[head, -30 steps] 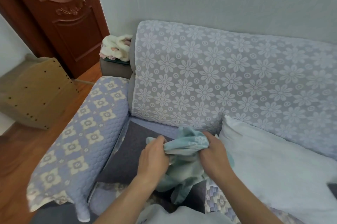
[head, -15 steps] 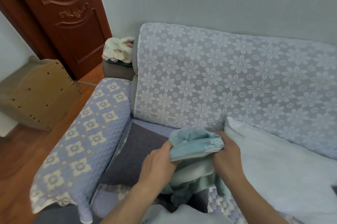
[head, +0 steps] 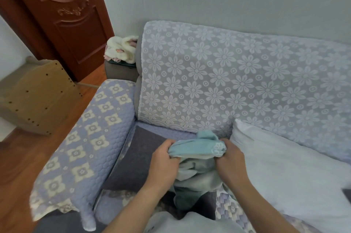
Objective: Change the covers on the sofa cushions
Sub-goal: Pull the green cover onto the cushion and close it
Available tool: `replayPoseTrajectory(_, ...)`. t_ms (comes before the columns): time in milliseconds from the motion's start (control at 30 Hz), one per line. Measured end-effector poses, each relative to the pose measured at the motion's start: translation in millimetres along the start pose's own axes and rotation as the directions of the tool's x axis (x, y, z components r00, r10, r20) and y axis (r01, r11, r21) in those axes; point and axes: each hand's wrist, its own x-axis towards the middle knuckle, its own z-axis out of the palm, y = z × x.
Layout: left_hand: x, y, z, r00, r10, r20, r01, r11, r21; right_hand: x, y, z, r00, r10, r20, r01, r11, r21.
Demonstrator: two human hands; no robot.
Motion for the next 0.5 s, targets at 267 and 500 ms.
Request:
replayPoseTrajectory(267,11.7,-14.7,-1.7,0.993,0.085,-0.077,-0.037,0.873,0.486,-15.6,-22.7,2.7,0.983,0.070,0.167,-0.115,0.954,0.278)
replayPoseTrajectory(500,26.4,-22.8,-1.4,0.986,-0.030,-0.162,0.089,0.924,0.371,-26.3,-36.6,18.5,0.913,-0.024,0.407,-0.108,0.949,0.297)
